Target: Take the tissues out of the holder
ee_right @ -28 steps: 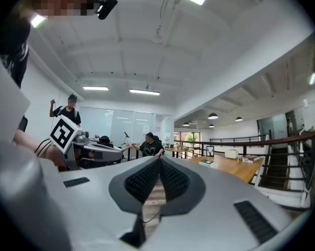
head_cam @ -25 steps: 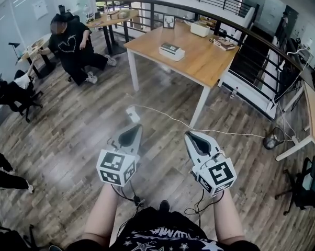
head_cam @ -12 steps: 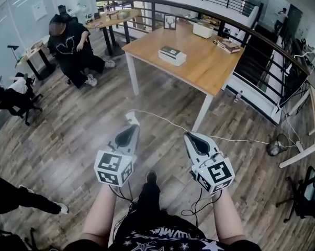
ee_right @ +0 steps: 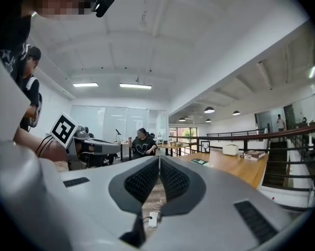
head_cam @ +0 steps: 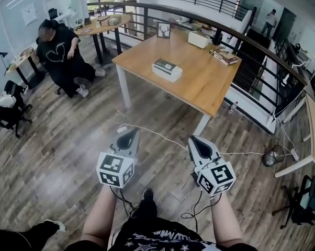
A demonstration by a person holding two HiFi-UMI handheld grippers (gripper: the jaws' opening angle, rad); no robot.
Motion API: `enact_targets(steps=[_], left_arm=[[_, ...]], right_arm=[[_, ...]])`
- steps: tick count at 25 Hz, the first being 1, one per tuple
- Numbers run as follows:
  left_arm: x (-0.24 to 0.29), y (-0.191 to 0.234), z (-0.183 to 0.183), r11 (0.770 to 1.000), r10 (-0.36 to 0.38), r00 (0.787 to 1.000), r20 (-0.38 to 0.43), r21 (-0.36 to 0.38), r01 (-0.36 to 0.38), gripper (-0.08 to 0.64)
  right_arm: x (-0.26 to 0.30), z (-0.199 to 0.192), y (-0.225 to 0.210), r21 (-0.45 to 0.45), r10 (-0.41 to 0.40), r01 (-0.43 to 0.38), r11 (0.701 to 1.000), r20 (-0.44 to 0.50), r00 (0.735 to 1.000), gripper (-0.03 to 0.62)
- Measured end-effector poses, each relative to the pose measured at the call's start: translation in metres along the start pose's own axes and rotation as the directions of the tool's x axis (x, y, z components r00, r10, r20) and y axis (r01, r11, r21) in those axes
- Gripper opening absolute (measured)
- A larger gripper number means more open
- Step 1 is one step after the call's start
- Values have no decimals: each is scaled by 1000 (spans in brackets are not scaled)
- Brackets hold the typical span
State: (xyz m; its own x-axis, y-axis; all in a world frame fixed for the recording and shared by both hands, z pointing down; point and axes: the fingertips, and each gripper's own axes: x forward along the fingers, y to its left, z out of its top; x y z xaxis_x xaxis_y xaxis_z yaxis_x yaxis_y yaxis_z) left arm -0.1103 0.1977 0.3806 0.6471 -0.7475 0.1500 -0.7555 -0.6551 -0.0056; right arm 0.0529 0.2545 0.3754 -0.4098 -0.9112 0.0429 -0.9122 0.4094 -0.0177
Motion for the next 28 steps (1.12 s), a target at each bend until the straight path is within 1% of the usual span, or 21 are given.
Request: enact_targets(steps=[5,8,12,17,21,24,28], left_arm=[[54,38,6,1000,-25,1000,-10,3,25,12],[82,72,4,1000,-16,999,-33,19,16,12],[109,115,2,1000,-6,999,-39,-15,5,12],[131,162,8,1000,0,1000,-28,-15,-1,12],[147,174,0,1000,-20,999,-36,-12,20,12],[157,181,-9,1000,-21,999,-46,-21,20,12],[171,184,-11,1000,-16,998,-54,-26,15,12]], right_arm=[[68,4,-27,48,-15,15,999,-1,1000,18],[109,-4,-39,56,-20,22,998,-37,999,18],[147,-12,-55,79,-32,38,996,-69,997,18],[202,-10,-63,89,-42,48,995,-68,997,18],[223,-31,-71,120,-56,68,990,-101,993,18],[234,-48,-73,143,-46,64,988,-124,991,18],[250,-46,-86,144,-23,41,989,-126,992,18]])
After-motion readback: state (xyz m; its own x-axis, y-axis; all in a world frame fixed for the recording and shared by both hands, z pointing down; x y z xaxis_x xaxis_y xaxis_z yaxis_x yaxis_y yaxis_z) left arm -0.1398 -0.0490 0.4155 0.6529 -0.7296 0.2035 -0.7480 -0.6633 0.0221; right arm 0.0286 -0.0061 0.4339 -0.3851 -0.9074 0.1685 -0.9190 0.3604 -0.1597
